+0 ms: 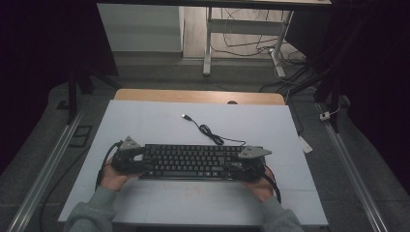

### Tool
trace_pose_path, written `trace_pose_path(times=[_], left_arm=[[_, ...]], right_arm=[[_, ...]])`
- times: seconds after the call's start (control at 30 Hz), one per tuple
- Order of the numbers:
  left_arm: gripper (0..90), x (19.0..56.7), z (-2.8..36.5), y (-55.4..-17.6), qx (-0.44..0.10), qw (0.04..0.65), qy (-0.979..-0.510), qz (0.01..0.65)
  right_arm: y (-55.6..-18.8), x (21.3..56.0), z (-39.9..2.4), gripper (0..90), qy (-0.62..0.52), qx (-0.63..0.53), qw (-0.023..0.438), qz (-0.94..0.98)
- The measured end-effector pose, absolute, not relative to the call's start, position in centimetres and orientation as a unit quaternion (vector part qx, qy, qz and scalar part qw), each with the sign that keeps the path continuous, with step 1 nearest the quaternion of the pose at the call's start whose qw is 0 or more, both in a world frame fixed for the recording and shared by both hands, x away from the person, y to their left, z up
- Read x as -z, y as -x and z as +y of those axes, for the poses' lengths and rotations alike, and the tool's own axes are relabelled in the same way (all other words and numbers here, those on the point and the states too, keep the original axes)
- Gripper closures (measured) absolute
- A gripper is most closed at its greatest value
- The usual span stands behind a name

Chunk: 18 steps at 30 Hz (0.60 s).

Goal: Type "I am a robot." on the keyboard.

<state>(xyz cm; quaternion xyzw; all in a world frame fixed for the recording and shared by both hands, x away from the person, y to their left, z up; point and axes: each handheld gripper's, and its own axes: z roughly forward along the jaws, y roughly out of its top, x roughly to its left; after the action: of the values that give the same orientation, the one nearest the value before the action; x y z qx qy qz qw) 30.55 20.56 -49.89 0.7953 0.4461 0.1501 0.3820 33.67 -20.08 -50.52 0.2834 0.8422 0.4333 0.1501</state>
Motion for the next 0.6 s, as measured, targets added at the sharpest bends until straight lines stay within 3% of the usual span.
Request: trace_pose_path(times=[0.6], left_arm=[[34.9, 50.1, 20.0, -30.7, -0.158, 0.374, -0.797, 0.447]], right_arm=[[-33.7, 49.7, -17.1, 47.1, -0.265, -0.464, 0.132, 0.835]])
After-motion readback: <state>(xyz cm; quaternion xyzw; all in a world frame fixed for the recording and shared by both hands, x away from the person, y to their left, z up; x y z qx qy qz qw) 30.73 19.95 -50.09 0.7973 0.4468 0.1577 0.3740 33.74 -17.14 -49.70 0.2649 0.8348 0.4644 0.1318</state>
